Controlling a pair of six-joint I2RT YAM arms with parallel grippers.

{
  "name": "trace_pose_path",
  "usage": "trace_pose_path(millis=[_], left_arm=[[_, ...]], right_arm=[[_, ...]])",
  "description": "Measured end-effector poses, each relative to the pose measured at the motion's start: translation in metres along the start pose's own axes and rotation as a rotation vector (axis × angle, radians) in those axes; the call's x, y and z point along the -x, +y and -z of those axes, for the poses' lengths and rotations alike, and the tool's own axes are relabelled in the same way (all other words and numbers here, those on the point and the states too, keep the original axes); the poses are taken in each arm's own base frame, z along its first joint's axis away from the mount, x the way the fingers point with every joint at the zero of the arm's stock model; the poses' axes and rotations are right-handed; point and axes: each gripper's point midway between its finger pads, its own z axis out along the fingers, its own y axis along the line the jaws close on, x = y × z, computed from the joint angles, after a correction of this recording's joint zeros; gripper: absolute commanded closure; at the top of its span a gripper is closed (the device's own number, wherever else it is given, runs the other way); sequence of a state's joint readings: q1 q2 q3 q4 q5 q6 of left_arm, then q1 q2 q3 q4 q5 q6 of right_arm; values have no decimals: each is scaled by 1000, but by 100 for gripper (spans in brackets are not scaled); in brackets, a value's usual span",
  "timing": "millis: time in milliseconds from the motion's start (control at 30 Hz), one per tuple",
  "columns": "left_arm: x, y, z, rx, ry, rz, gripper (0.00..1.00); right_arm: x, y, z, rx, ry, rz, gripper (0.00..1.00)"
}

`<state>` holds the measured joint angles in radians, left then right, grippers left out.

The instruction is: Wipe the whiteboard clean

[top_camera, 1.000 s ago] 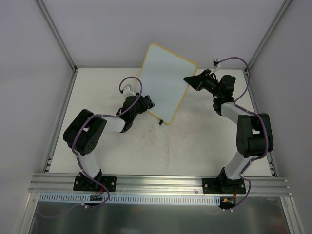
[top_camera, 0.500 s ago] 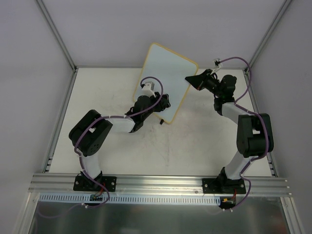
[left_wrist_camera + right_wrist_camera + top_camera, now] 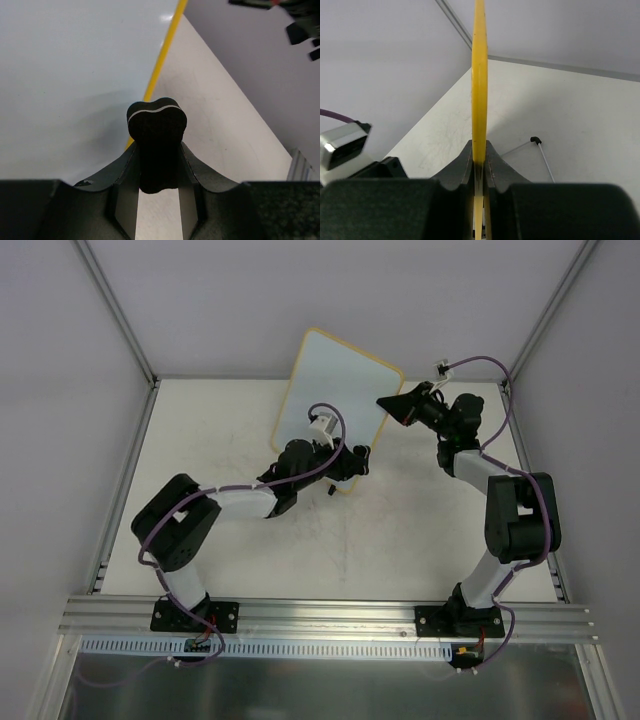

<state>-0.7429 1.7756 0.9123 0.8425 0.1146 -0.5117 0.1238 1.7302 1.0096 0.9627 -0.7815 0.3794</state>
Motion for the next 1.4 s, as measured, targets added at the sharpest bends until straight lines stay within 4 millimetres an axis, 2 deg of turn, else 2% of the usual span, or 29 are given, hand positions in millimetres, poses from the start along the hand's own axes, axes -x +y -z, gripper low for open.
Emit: trace_pose_path(millis=[67, 133, 267, 367, 400, 467, 567, 667, 767, 833, 933, 1267, 1300, 1367, 1400], left_arm=[[13, -14, 14, -21, -7, -6, 100], [43, -28, 33, -38, -55, -11, 100], [135, -44, 95, -26, -242, -30, 100], [179, -32, 140, 88, -336, -24, 100], [186, -23, 153, 141, -353, -15, 96], [188, -2, 175, 242, -364, 9, 94], [159, 41, 201, 399, -324, 60, 100], [102, 85, 218, 550, -196, 118, 100], [55, 111, 229, 641, -66, 168, 100], [30, 121, 233, 676, 11, 200, 100], [4, 129, 232, 700, 96, 242, 100], [-59, 150, 229, 763, 310, 310, 100], [-65, 153, 230, 773, 330, 315, 99], [-75, 156, 234, 788, 362, 323, 86], [-79, 156, 234, 787, 378, 329, 84]], right_arm=[[0, 1, 0, 3, 1, 2, 100], [0, 1, 0, 5, 1, 4, 100], [0, 2, 0, 6, 2, 6, 100], [0, 2, 0, 7, 2, 6, 100], [0, 2, 0, 7, 2, 6, 100], [0, 2, 0, 7, 2, 6, 100], [0, 2, 0, 7, 2, 6, 100], [0, 2, 0, 7, 2, 6, 100], [0, 2, 0, 7, 2, 6, 100], [0, 2, 0, 7, 2, 6, 100], [0, 2, 0, 7, 2, 6, 100], [0, 2, 0, 7, 2, 6, 100], [0, 2, 0, 7, 2, 6, 100], [0, 2, 0, 7, 2, 6, 100], [0, 2, 0, 8, 2, 6, 100]])
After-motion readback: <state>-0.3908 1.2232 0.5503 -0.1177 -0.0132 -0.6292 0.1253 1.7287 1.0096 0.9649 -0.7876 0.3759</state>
